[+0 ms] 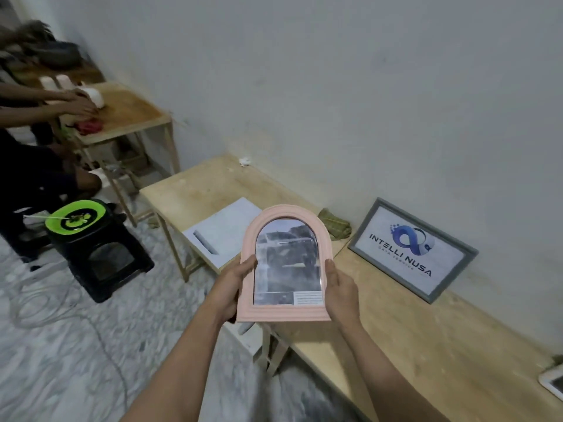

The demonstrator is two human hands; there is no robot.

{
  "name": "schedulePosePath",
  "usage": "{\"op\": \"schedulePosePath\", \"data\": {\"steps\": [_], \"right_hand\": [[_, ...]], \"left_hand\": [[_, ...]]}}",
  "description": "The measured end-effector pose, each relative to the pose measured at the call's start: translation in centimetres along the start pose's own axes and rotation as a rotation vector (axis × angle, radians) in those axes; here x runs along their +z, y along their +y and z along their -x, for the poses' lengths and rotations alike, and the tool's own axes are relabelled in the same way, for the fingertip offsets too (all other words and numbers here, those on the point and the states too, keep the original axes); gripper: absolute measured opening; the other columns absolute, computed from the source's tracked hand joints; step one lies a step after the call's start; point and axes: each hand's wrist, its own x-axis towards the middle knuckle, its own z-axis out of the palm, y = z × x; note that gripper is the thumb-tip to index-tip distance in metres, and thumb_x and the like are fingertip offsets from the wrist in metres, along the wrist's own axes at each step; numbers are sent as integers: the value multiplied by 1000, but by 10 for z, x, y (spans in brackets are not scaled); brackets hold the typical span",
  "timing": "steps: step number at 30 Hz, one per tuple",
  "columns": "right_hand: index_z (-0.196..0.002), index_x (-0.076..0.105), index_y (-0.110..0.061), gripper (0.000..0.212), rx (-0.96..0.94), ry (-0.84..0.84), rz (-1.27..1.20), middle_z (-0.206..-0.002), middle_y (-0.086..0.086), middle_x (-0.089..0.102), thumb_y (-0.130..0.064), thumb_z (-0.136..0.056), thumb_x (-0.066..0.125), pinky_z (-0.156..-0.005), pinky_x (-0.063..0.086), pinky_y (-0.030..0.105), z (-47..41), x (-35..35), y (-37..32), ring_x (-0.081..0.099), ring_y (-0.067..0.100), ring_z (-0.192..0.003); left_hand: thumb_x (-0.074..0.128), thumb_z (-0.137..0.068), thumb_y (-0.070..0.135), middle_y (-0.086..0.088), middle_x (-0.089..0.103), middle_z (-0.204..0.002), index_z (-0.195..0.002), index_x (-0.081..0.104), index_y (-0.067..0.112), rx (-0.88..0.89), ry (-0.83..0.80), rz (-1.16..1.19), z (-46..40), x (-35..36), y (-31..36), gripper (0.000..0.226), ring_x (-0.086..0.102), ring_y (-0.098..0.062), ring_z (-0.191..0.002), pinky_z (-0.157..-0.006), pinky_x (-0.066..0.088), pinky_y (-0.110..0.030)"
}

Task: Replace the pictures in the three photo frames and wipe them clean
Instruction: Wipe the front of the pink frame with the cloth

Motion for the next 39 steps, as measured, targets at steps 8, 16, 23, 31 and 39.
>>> {"op": "schedulePosePath", "data": {"steps": [8, 16, 23, 31, 39], "right_hand": [[-80, 60, -1, 78, 73, -19, -17, -77, 19, 65, -71, -89, 28, -63, 47, 37, -21, 43, -14, 62, 31, -71], [-113, 66, -22, 64, 172, -204, -76, -105, -2, 70, -69, -91, 27, -88, 52, 36, -108, 44, -5, 66, 15, -96], [-123, 57, -6, 37, 77, -212, 306, -119, 14, 63, -31, -95, 54, -84, 41, 29, -271, 42, 29, 59, 31, -109], [-144, 31, -19, 67, 142, -487, 779, -144, 15, 37, -49, -88, 51, -102, 41, 48, -391, 78, 103, 40, 36, -127], [-94, 62, -8, 19, 76, -293, 551, -90, 13, 65, -11, -78, 54, -66, 45, 31, -375, 87, 109, 60, 32, -84]], "left_hand": [[50, -102, 14, 4, 68, -62, -119, 59, 4, -112, -35, 96, -44, -37, 16, 22, 68, -12, -56, -61, 54, -29], [50, -102, 11, 9, 67, -59, -124, 58, 13, -94, 9, 17, -118, -21, 30, 23, 64, -6, -50, -48, 50, -21], [54, -100, 14, 9, 64, -61, -123, 60, 17, -161, 87, -16, -197, -8, 35, 23, 60, -7, -53, -49, 48, -21], [58, -97, 15, 10, 68, -73, -114, 65, 20, -192, 143, -60, -266, -2, 44, 19, 62, -6, -64, -63, 46, -23], [56, -98, 12, 8, 60, -67, -106, 65, 18, -156, 153, -37, -279, -2, 63, 14, 53, -5, -50, -47, 42, -16]]}}
